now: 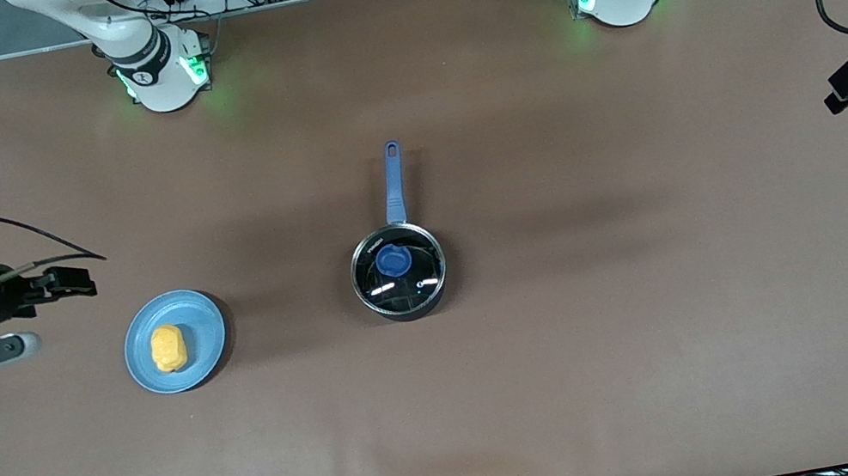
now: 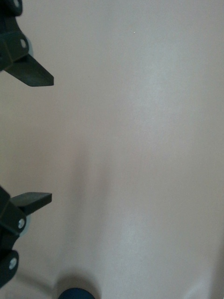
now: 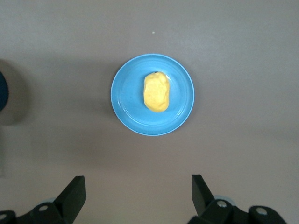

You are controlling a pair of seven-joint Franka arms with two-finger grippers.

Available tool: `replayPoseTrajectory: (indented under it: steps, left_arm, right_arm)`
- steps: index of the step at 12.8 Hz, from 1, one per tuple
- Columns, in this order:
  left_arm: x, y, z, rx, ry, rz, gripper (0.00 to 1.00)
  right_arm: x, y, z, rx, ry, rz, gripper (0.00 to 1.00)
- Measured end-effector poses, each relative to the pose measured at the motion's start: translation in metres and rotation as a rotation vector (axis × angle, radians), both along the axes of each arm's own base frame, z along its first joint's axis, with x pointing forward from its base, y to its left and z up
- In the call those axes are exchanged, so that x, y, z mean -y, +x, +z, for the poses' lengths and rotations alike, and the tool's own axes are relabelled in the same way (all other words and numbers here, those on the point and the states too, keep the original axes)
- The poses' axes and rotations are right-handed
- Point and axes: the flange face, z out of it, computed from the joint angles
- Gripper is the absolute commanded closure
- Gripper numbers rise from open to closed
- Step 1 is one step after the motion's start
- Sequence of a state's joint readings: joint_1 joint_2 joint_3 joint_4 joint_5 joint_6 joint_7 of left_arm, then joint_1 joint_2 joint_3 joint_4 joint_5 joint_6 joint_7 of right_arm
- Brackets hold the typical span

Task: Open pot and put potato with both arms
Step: 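Reach the right gripper toward the potato on the blue plate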

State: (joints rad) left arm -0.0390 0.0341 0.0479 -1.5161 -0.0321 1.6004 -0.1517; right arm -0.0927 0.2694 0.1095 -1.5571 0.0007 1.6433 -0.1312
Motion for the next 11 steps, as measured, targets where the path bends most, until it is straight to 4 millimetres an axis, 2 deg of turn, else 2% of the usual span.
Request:
replayPoseTrajectory:
  steps: [3,7,9,10,11]
  left_arm:
    - [0.001,0.0,0.0,0.001,0.003,-0.055,0.0]
    - [0.005,0.0,0.0,0.002,0.005,-0.107,0.0]
    - [0.016,0.001,-0.003,-0.002,0.004,-0.123,0.0]
    - [0.026,0.002,-0.006,-0.008,0.001,-0.121,0.0]
    - [0.047,0.004,-0.012,-0.02,-0.004,-0.103,0.0]
  right_arm:
    - [0.0,0.003,-0.021,-0.02,0.002,0.0,0.0]
    - [-0.004,0.01,-0.062,-0.028,0.007,0.005,0.0]
    - [-0.007,0.013,-0.086,-0.017,0.008,0.01,0.0]
    - [-0.009,0.014,-0.099,-0.012,0.006,0.013,0.0]
    - [-0.009,0.015,-0.112,-0.005,0.003,0.015,0.0]
